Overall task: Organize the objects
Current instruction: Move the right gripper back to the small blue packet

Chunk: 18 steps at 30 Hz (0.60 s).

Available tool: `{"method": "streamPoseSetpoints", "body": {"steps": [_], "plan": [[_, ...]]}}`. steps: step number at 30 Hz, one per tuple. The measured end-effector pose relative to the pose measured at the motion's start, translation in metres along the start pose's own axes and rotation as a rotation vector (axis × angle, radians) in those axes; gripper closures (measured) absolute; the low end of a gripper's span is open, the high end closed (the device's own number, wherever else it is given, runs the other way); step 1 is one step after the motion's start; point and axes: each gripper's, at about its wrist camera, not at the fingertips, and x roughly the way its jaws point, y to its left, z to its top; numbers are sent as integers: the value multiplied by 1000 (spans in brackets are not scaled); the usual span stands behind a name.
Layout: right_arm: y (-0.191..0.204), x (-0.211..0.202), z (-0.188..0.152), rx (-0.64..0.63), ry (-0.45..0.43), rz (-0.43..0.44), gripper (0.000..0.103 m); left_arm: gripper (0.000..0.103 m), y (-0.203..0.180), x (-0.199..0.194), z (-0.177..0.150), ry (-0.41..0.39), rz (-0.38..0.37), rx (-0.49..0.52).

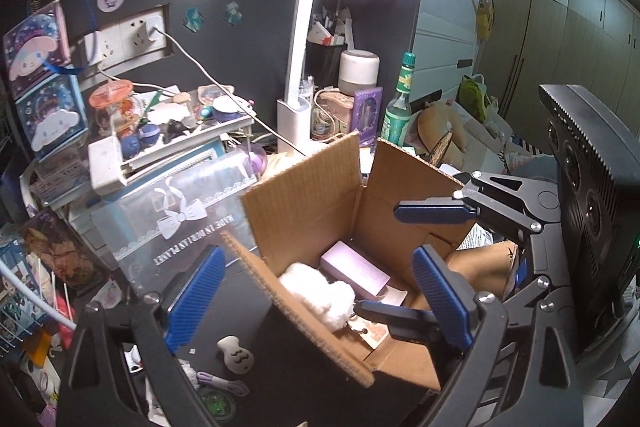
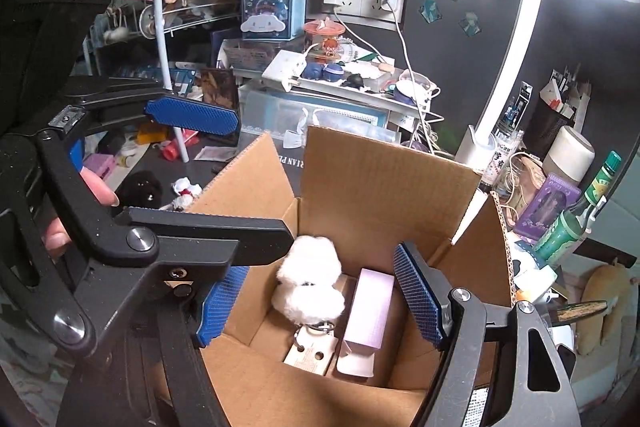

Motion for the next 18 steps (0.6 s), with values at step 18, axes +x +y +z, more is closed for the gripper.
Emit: {"method": "streamPoseSetpoints", "body": {"steps": [18], "plan": [[147, 17, 30, -196, -71, 371, 31, 8, 139, -104, -135, -44, 280, -287]]}}
